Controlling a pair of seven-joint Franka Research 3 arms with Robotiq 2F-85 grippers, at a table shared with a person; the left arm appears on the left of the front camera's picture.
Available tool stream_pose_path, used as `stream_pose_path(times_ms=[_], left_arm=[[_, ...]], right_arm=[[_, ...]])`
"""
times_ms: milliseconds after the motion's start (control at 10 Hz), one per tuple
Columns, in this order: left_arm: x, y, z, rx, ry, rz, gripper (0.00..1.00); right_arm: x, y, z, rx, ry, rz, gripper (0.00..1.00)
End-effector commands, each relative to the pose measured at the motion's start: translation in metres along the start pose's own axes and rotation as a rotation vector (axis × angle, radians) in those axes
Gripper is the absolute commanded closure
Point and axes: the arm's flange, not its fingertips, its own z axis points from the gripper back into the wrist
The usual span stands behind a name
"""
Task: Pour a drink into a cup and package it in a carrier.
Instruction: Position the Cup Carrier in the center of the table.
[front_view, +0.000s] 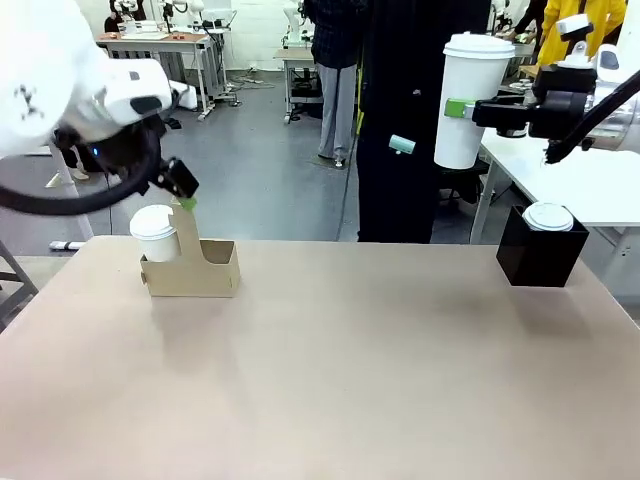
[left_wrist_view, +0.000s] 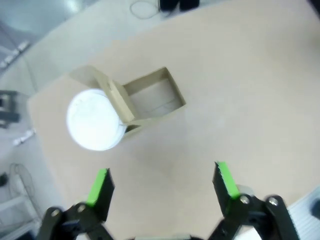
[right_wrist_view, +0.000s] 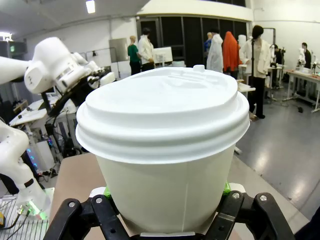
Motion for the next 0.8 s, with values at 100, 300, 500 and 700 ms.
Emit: stream_pose_path(times_ms=[100,300,500,700], left_arm=[[0.063,0.008,-0.014,0.049,0.099,0.123,0.00],[0.085,0.016,-0.038,0.082,0.151,0.180,0.00],[0.092,0.029,-0.063,0.113,0.185,0.238,0.00],[0.090,0.036,-0.078,0.109,0.206,0.263,0.00]], right_arm=[[0.004,0.002,-0.002,-0.012,0.004,0.014,0.20],[0.004,0.002,-0.002,-0.012,0.004,0.014,0.20],[0.004,0.002,-0.002,-0.012,0.004,0.014,0.20],[0.004,0.002,-0.002,-0.012,0.004,0.014,0.20]])
